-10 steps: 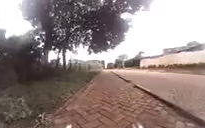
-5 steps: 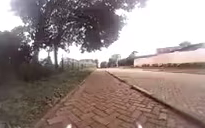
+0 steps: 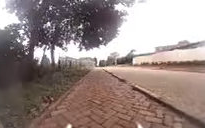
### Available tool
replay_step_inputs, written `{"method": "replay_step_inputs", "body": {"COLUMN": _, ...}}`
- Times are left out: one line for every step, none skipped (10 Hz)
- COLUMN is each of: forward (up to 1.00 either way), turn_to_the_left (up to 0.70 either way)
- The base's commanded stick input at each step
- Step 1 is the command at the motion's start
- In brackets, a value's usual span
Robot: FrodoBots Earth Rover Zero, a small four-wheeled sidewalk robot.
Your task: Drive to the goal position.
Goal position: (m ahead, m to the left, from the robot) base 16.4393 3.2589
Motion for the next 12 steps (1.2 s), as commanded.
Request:
{"method": "replay_step_inputs", "body": {"forward": 0.7, "turn_to_the_left": 0.07}}
{"method": "replay_step_inputs", "body": {"forward": 0.7, "turn_to_the_left": 0.07}}
{"method": "replay_step_inputs", "body": {"forward": 0.7, "turn_to_the_left": 0.11}}
{"method": "replay_step_inputs", "body": {"forward": 0.7, "turn_to_the_left": 0.08}}
{"method": "replay_step_inputs", "body": {"forward": 0.7, "turn_to_the_left": 0.04}}
{"method": "replay_step_inputs", "body": {"forward": 0.7, "turn_to_the_left": 0.06}}
{"method": "replay_step_inputs", "body": {"forward": 0.7, "turn_to_the_left": 0.08}}
{"method": "replay_step_inputs", "body": {"forward": 0.7, "turn_to_the_left": 0.0}}
{"method": "replay_step_inputs", "body": {"forward": 0.7, "turn_to_the_left": 0.0}}
{"method": "replay_step_inputs", "body": {"forward": 0.7, "turn_to_the_left": 0.09}}
{"method": "replay_step_inputs", "body": {"forward": 0.7, "turn_to_the_left": 0.07}}
{"method": "replay_step_inputs", "body": {"forward": 0.7, "turn_to_the_left": 0.0}}
